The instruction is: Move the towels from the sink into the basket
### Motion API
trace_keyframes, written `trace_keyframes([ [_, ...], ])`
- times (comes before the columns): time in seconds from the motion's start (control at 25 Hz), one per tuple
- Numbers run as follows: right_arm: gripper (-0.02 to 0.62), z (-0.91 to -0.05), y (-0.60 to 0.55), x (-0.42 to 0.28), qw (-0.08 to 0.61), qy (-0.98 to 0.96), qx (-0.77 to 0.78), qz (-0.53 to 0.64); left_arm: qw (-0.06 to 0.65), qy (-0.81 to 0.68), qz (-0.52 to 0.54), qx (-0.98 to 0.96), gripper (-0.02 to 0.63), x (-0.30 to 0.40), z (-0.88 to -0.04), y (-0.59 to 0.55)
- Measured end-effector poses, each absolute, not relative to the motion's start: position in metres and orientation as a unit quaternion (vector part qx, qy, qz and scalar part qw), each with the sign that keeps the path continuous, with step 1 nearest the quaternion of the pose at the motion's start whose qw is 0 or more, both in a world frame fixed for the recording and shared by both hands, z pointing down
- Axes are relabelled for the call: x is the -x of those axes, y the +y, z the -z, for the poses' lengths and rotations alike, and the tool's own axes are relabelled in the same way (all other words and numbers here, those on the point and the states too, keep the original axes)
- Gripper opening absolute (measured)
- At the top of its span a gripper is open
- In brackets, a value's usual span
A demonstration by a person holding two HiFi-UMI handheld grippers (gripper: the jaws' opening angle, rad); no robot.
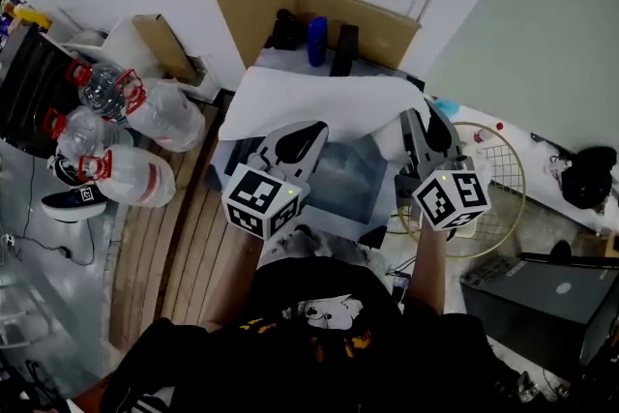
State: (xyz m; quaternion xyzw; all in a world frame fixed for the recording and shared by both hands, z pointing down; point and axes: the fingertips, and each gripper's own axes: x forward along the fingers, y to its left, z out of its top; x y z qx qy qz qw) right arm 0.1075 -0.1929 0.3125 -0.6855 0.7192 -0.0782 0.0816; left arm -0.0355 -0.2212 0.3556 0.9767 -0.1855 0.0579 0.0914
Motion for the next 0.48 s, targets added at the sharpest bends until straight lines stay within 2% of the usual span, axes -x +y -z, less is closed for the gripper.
trace_keyframes([
  [0.48, 0.086, -0.250, -0.044, -0.312, 0.117, 0.591, 0.798, 0.000, 0.084, -0.062, -0.050, -0.993, 0.009, -0.135, -0.342, -0.136],
])
